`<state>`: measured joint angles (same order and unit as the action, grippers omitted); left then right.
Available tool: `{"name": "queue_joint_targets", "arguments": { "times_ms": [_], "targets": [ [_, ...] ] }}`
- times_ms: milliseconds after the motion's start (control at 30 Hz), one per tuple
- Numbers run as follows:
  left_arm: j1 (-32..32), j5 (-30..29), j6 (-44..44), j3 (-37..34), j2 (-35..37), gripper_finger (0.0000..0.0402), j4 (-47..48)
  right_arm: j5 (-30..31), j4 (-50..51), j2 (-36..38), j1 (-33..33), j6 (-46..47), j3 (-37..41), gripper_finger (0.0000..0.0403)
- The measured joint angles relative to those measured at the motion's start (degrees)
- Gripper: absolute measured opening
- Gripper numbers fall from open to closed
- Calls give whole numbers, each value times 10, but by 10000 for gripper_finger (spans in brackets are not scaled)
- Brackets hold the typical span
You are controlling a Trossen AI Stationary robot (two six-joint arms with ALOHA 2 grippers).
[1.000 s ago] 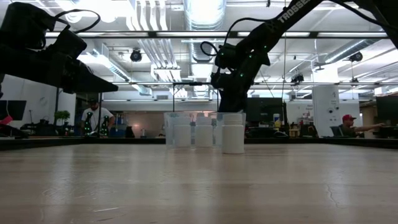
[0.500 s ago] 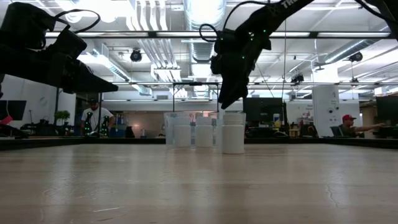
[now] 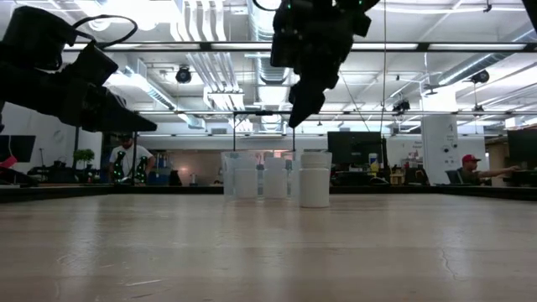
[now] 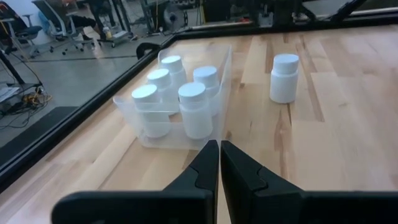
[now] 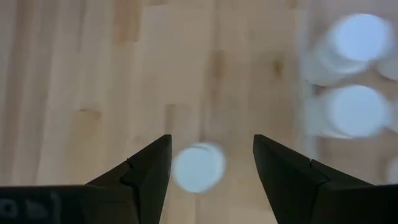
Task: Pick and place pill bottles into a basket
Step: Put the white pill bottle into the transparent bin
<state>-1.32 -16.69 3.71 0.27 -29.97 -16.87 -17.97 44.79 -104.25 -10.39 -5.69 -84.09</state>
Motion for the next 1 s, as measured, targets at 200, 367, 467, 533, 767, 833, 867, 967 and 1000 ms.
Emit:
{"name": "queue_joint_targets", "arguments": {
  "times_ms": [200,367,467,533,767,833,867,967,1000],
  "targets": [
    [0,0,-2,0,1,0,-1,52,5,0,44,12,1,215],
    [0,0,-3,0,1,0,-1,95,4,0,57,33,2,215],
    [0,0,-3,0,1,0,-2,109,4,0,56,45,3,215],
    [0,0,-3,0,1,0,-2,113,4,0,56,51,3,215],
    [0,0,-3,0,1,0,-2,121,4,0,61,67,4,236],
    [0,0,-3,0,1,0,-2,122,4,0,60,72,5,247],
    [0,0,-3,0,1,0,-2,122,4,0,61,72,6,253],
    [0,0,-3,0,1,0,-2,122,7,-1,62,69,7,267],
    [0,0,-3,0,1,0,-2,122,12,-1,62,66,8,270]
  ]
}}
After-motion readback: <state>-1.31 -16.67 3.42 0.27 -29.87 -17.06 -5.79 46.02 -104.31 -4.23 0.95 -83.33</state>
